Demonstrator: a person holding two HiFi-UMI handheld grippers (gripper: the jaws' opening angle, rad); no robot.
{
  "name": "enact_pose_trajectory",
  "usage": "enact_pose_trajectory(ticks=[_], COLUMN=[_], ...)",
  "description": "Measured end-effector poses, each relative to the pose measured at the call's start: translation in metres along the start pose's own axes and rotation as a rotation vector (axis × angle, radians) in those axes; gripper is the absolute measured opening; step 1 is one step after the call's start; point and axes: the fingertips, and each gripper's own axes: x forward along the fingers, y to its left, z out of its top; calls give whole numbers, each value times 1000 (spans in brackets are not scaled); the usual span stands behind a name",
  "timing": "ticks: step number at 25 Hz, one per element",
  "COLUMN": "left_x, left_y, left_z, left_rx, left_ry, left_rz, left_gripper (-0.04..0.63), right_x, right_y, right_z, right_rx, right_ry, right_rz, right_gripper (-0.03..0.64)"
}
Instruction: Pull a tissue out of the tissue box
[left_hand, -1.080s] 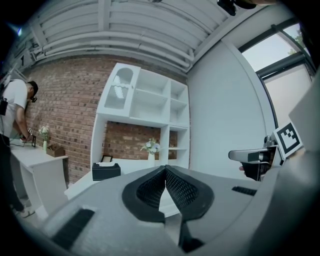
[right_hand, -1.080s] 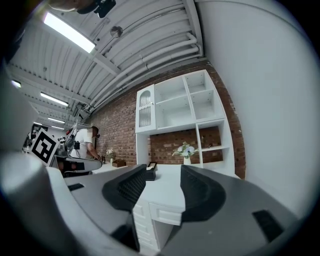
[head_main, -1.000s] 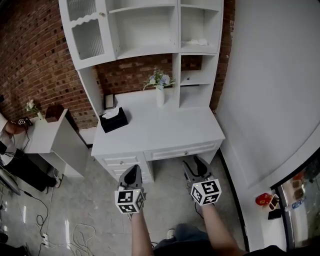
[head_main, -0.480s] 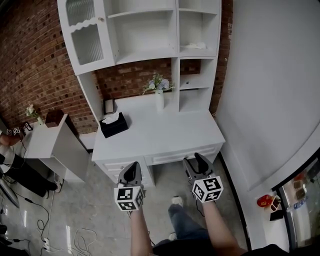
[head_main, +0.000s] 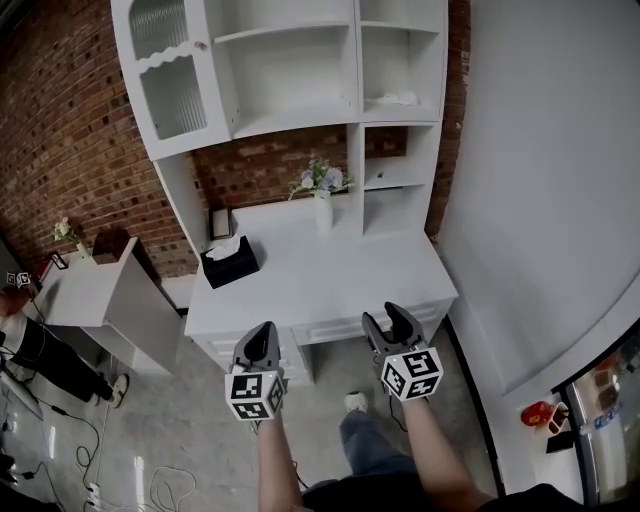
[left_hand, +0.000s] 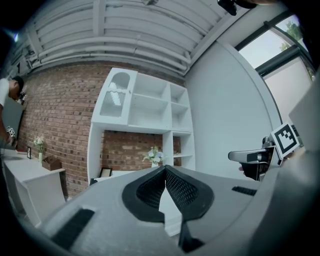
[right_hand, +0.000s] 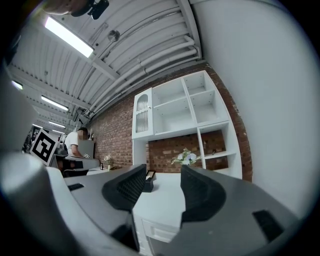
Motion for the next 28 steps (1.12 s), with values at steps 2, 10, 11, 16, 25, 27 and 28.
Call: enact_pose_trajectory(ticks=[2, 10, 11, 16, 25, 27, 28], left_x=[12, 73, 83, 124, 216, 234, 242], left_y=[5, 32, 35, 61, 127, 142, 150], left_z=[-3, -14, -15, -25, -29, -26, -25], left_rx=[5, 8, 8, 11, -12, -22, -27], left_ry=[3, 27, 34, 78, 87, 88, 88], left_rz=[7, 47, 49, 83, 191, 213, 226], left_gripper=[9, 9, 9, 9, 9, 9, 9], right_x=[12, 78, 87, 145, 276, 303, 316], right_y=[-7, -39, -45, -62, -85, -87, -87], right_z=[-4, -18, -19, -36, -53, -52, -52], right_rx=[0, 29, 34, 77, 63, 60, 57], right_ry=[2, 15, 17, 48, 105, 119, 125], right_rz=[4, 23, 23, 51, 156, 178, 192], right_gripper=[198, 196, 196, 196, 196, 196, 196])
